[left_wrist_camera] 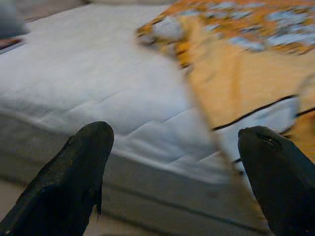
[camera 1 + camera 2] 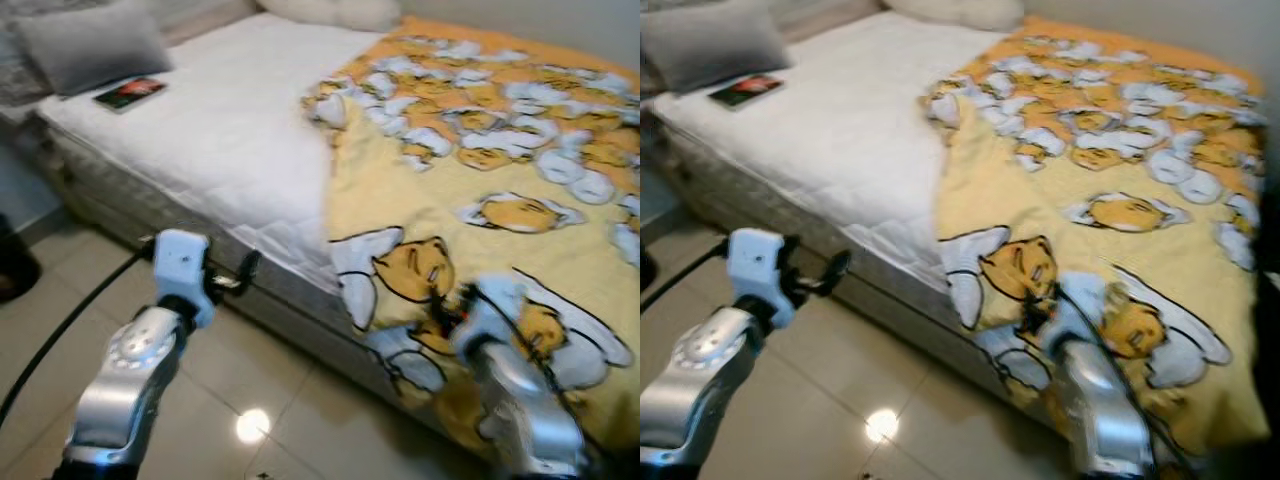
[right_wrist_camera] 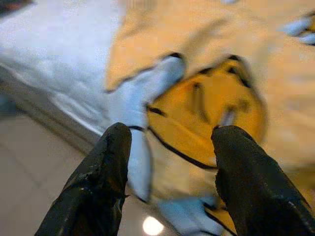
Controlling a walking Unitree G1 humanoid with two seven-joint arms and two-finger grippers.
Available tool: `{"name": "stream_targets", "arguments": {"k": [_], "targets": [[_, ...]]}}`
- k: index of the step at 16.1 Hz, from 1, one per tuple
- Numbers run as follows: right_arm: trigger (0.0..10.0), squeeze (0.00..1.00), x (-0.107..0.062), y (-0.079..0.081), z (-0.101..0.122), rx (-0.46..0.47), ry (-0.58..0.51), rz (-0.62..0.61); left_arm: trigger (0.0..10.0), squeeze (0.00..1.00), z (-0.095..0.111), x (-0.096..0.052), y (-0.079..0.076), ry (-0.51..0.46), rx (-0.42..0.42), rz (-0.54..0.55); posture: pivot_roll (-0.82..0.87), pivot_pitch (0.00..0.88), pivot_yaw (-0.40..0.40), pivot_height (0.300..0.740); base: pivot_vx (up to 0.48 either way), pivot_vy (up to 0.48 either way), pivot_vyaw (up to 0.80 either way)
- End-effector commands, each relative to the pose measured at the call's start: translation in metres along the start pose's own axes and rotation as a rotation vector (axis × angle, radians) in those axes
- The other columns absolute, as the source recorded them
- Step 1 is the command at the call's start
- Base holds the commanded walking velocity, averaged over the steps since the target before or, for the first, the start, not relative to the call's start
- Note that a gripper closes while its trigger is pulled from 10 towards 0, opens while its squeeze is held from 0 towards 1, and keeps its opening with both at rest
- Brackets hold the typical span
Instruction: Clean up the room
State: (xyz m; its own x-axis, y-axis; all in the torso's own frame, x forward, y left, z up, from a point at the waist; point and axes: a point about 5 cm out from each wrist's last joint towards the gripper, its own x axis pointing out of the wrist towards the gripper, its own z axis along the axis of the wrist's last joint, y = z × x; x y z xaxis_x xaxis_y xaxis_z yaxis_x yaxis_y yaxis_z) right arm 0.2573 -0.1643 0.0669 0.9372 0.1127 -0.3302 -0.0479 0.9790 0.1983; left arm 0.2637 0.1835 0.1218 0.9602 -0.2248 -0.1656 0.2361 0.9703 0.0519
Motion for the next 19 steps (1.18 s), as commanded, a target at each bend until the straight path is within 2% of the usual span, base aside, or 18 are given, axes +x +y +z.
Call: {"name": "stream_targets", "arguments": {"k": [1,8,19], "targets": [[10.0,0.0,-0.0036,-0.0123,-0.0027,-0.005,0.012,-0.042,10.0,0.0,0.0008,0.0013,-0.0046,-0.003,0.007,-0.019,0.02,0.0,0.027,0.74,0.0,0.0,0.0],[10.0,0.0,-0.0016,-0.0125,-0.0013,-0.039,0.015,-0.025,10.0,0.0,-0.0004,0.0003,-0.0053,0.001,0.004,-0.019,0.03,0.0,0.019,0.74,0.047,0.0,0.0],[10.0,0.0,-0.0012,-0.0136,-0.0025,-0.038,0.014,-0.041,10.0,0.0,0.0014,0.0046,-0.0078,-0.001,0.004,-0.047,0.02,0.0,0.032,0.74,0.321,0.0,-0.09]]}}
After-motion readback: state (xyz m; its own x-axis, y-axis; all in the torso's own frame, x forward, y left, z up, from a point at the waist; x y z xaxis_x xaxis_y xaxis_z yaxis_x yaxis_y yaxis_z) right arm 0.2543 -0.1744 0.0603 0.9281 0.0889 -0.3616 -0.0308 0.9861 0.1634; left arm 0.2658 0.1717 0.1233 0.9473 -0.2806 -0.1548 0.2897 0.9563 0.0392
